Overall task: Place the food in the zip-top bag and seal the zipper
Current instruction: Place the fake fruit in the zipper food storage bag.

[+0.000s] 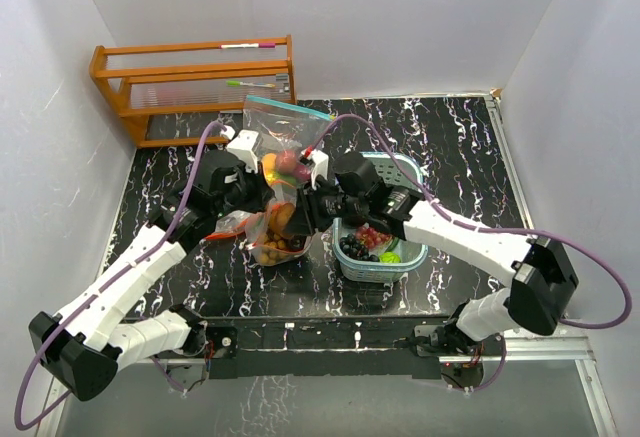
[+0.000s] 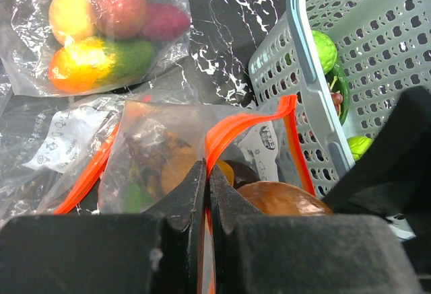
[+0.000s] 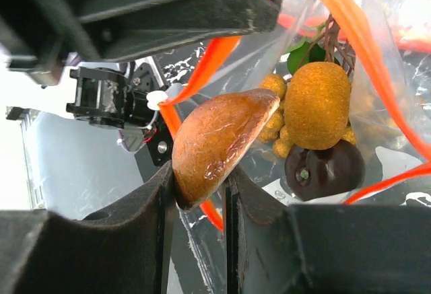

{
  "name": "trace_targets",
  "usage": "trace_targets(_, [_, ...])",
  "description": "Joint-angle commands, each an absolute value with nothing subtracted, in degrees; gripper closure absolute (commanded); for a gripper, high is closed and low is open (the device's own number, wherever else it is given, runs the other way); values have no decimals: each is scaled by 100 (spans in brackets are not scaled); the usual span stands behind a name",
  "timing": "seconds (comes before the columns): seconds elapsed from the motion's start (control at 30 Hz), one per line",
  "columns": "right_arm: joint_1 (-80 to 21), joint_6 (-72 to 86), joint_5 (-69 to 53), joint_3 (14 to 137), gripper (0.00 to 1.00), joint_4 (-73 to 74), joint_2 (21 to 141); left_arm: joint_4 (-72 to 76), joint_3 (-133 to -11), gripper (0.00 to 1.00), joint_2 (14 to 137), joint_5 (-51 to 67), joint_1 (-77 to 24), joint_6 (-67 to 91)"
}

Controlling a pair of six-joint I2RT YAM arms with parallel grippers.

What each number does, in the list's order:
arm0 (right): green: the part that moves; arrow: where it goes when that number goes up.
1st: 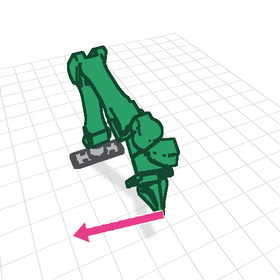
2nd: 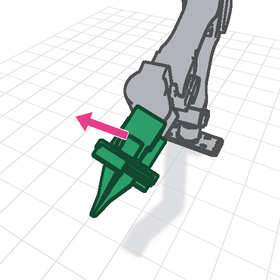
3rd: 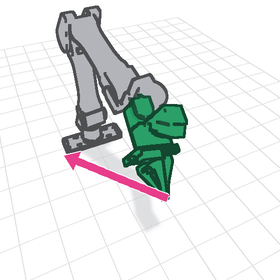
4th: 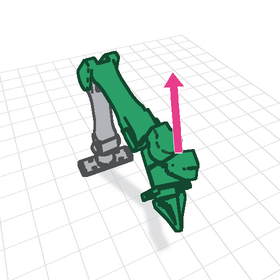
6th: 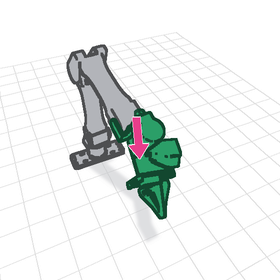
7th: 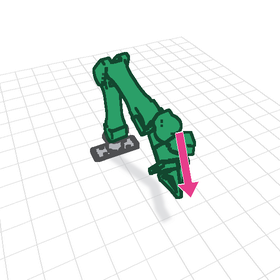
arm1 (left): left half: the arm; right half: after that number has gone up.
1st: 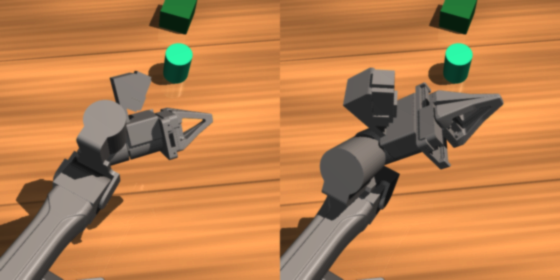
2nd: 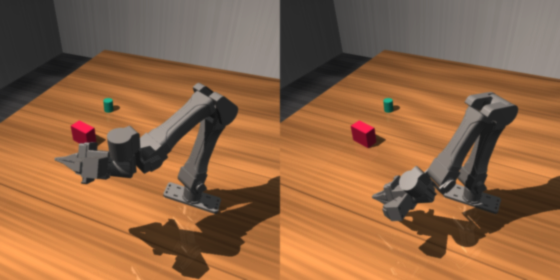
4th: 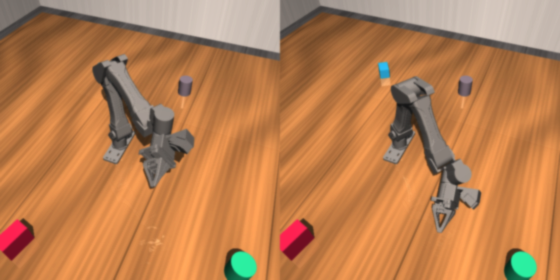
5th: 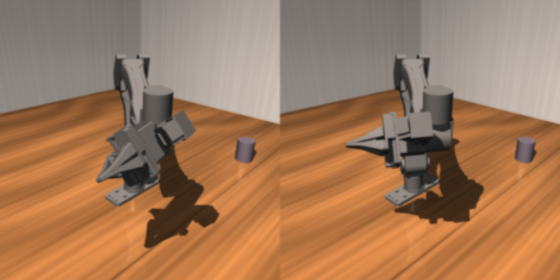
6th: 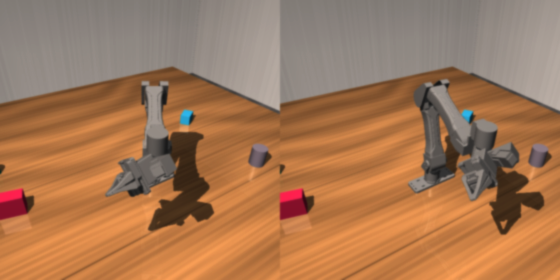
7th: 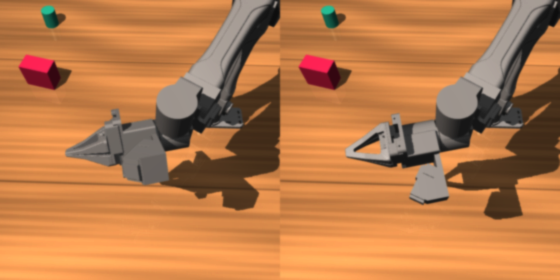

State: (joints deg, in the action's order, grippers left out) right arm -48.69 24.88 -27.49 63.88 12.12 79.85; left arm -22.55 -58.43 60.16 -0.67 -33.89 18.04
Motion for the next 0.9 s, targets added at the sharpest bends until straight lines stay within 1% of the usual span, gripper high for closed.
trace_targets(0.0, [-4984,2605,-2394,6435,65,816,8145,-2301,-6080,100,5820,-86,-3401,1811])
trace_targets(0.07, [-5031,2549,-2142,6451,50,884,8149,-2321,-6075,100,5814,-96,-3404,1811])
trace_targets(0.1, [-5036,2518,-2081,6451,46,887,8133,-2327,-6079,100,5815,-97,-3402,1813])
trace_targets(0.2, [-5032,2456,-1946,6481,36,943,8085,-2320,-6082,100,5810,-100,-3406,1811])
trace_targets(0.27, [-5033,2423,-1958,6484,32,958,8028,-2315,-6080,100,5810,-105,-3402,1811])
trace_targets(0.4, [-5033,2370,-1782,6550,29,1167,7866,-2303,-6078,100,5812,-106,-3404,1810])
trace_targets(0.67, [-5037,2340,-888,6766,26,1897,7347,-2447,-6234,100,5636,-236,-3401,1796])
trace_targets(0.77, [-5036,2362,-698,6814,27,2150,7398,-2474,-6270,100,5624,-248,-3403,1776])
trace_targets(0.87, [-5036,2452,-660,6767,30,2194,7595,-2463,-6307,100,5638,-200,-3403,1798])
